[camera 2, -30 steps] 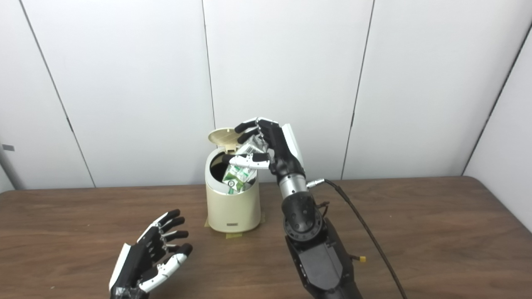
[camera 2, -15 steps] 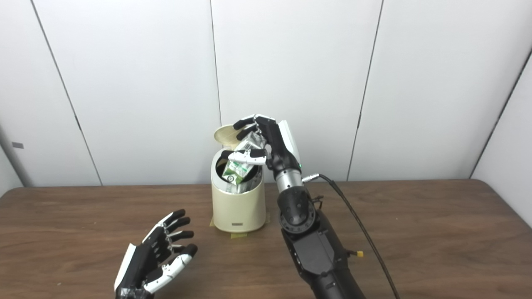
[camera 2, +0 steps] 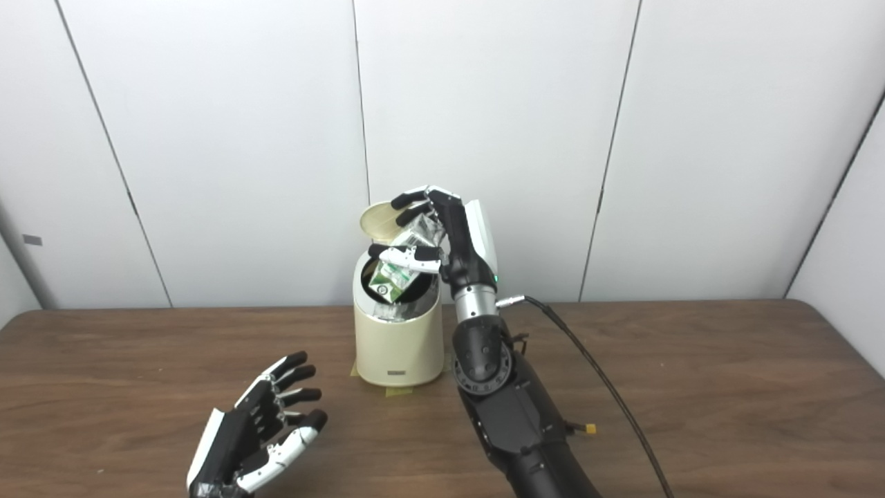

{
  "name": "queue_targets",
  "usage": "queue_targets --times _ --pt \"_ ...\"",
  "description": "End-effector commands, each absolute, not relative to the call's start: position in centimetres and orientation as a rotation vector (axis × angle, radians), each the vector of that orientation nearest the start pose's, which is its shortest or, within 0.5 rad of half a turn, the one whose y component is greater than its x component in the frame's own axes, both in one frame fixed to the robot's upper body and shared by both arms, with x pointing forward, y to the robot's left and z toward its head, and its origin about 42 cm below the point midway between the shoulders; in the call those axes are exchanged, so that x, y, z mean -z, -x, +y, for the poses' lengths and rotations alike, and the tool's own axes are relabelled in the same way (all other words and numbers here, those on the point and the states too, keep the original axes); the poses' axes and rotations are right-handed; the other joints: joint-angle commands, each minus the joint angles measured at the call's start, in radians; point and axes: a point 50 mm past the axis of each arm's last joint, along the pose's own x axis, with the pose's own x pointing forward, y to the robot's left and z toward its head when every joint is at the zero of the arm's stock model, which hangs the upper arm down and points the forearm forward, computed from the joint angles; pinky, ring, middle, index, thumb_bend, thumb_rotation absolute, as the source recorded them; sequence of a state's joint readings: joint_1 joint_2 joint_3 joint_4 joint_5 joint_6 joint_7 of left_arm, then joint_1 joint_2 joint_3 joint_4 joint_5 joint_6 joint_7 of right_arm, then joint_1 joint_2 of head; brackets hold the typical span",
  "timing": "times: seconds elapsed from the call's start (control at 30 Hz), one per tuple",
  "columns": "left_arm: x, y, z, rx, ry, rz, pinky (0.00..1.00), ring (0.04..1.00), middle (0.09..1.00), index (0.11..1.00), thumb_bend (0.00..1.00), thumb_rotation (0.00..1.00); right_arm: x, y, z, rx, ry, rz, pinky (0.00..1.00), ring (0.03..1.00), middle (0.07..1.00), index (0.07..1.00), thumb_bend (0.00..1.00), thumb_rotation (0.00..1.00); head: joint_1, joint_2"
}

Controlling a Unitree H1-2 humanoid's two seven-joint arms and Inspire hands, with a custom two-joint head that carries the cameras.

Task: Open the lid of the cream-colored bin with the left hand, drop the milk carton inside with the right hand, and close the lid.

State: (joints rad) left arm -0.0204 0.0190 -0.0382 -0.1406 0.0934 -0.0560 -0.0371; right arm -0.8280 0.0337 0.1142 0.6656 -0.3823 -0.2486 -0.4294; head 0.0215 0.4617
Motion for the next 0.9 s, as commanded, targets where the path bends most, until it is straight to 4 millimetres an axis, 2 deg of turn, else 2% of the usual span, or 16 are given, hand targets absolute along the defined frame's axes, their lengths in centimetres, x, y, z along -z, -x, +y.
queue_targets --times 0.0,0.47,0.63,0.87 --pt "-16.3 -29.2 19.8 0.08 -0.12 -0.298 0.58 0.737 0.831 0.862 0.62 0.27 -29.8 -50.6 -9.5 0.106 0.336 -0.676 0.3 0.376 0.497 0.548 0.51 0.0 0.001 0.002" --pt "-16.5 -28.9 19.9 0.081 -0.124 -0.298 0.57 0.737 0.822 0.853 0.61 0.25 -28.4 -50.5 -10.1 0.163 0.405 -0.79 0.32 0.374 0.487 0.555 0.51 0.0 0.0 0.014" --pt "-16.5 -28.8 19.9 0.081 -0.126 -0.298 0.57 0.732 0.82 0.852 0.62 0.27 -28.0 -50.2 -10.0 0.188 0.402 -0.818 0.32 0.377 0.488 0.552 0.51 0.0 0.0 0.017" --pt "-16.6 -28.7 19.9 0.084 -0.122 -0.297 0.57 0.739 0.819 0.852 0.61 0.25 -27.2 -50.0 -9.8 0.224 0.422 -0.843 0.33 0.386 0.492 0.544 0.51 0.0 0.003 0.022"
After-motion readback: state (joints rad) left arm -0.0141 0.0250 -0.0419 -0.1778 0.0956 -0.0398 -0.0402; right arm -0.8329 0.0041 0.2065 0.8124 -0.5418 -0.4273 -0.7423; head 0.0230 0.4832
